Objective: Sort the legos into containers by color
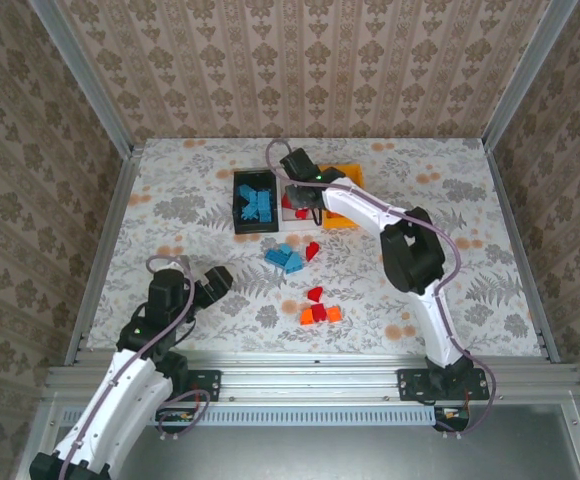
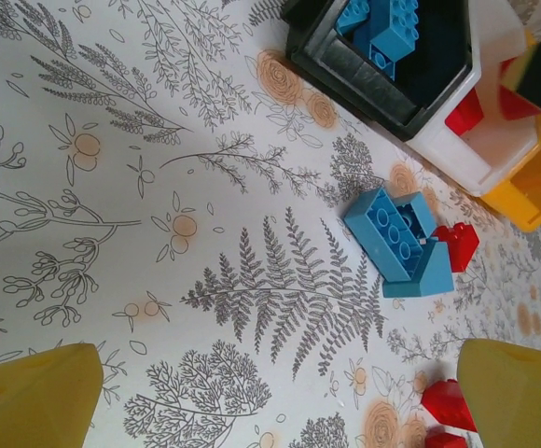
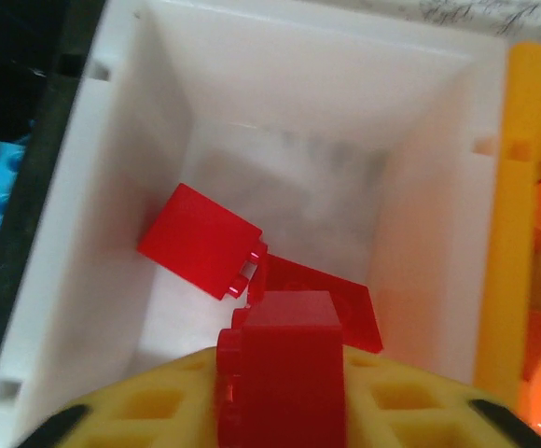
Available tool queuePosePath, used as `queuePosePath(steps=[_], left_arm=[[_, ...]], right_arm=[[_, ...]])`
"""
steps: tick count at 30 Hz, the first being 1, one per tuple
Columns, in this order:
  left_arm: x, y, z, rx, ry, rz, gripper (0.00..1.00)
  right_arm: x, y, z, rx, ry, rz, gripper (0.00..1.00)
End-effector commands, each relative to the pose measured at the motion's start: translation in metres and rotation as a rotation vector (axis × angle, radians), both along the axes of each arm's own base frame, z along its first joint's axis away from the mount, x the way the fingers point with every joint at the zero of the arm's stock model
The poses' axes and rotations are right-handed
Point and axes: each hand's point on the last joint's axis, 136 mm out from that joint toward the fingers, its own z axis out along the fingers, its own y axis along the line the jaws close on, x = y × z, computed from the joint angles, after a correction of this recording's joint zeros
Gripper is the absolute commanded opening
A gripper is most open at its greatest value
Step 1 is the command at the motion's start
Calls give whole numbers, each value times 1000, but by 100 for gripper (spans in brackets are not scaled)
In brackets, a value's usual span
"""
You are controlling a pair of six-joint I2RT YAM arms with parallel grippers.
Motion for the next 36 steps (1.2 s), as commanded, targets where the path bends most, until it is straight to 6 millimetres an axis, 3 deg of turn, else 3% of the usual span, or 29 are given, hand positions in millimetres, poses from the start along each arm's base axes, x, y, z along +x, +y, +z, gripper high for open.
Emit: queuePosePath(steps=[1,6,9,15,18,23,28,36], left_arm=[[-3,-1,-4,-24,26,4,100],[3,-7,-2,-40,24,-18,100],[8,-13,-3,-55,37,-34,100],[16,-29,-4,-84,52,-88,100],[21,-38,-3,-90,55,-118,100],[24,-52,-3,-71,96,-178,100],[20,-57,-10,-68,122,-192,100],[17,-48,-2,-35,80,-175,100]], right_arm=[[-4,4,19,-23,8,43,49],[-26,9,82,35,-115,69,58],[-52,-6,96,78,-146,-17,61],[-119,-29,45,205,-73,-234,71],[-136,-28,19,248,-24,-294,73],[-139,-13,-10,296,60,-310,75],[-128,-8,-31,272,97,-320,74],[-112,-17,-54,256,120,-372,57]])
